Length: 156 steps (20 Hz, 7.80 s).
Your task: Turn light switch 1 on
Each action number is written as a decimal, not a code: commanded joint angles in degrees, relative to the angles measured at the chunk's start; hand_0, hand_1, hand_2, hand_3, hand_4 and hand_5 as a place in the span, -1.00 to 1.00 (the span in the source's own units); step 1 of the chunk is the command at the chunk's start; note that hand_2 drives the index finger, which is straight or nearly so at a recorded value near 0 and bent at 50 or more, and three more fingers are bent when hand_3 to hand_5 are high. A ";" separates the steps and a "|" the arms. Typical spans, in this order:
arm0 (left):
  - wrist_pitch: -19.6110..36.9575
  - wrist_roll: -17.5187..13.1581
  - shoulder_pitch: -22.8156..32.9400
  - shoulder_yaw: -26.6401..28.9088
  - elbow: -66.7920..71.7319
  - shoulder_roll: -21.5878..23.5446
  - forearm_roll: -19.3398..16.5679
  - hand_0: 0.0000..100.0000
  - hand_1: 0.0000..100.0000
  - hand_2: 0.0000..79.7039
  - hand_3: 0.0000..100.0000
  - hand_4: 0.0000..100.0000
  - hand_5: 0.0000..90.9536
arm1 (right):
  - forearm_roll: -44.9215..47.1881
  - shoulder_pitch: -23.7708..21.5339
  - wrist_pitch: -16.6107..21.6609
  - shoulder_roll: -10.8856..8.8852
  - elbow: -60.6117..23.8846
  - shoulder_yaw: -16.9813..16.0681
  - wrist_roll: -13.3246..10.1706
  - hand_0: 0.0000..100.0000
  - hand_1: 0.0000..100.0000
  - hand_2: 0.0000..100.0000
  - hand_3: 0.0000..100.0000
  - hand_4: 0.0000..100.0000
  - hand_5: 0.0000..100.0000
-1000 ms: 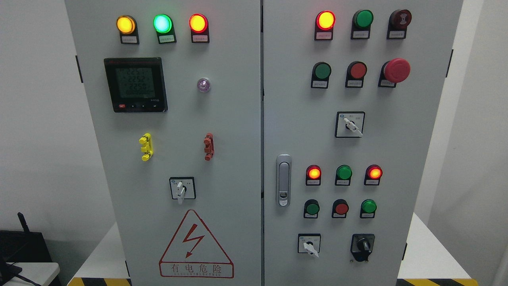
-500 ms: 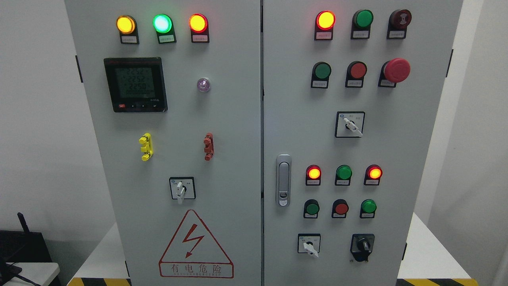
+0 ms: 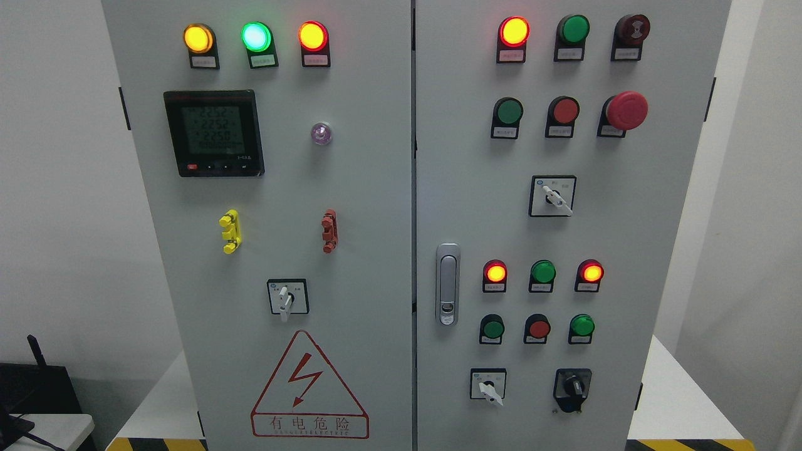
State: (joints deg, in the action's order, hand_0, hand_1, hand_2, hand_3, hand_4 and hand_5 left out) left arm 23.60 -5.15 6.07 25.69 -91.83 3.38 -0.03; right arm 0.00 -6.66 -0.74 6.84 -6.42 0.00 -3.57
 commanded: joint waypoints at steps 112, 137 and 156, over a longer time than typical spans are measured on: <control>-59.37 28.88 -32.35 -34.48 -15.66 -9.62 -14.65 -0.58 -0.12 0.22 0.54 0.69 0.94 | 1.41 0.07 0.04 0.02 0.00 0.97 -0.04 -0.76 -0.22 -1.00 -1.00 -1.00 -1.00; -61.31 28.88 -33.40 -34.48 -15.22 -9.62 -14.65 -0.42 -0.32 0.24 0.56 0.71 0.94 | 1.41 -0.02 0.04 0.02 0.00 0.97 -0.04 -0.76 -0.22 -1.00 -1.00 -1.00 -1.00; -62.36 28.88 -34.28 -34.48 -14.16 -9.62 -14.74 -0.39 -0.29 0.23 0.56 0.71 0.94 | 1.41 0.07 0.04 0.02 0.00 0.97 -0.04 -0.76 -0.22 -1.00 -1.00 -1.00 -1.00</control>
State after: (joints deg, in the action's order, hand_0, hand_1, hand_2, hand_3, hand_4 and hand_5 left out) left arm -38.54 23.78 -28.01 -8.77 -106.39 -6.24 -14.75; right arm 0.00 -6.66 -0.74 6.84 -6.42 0.00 -3.57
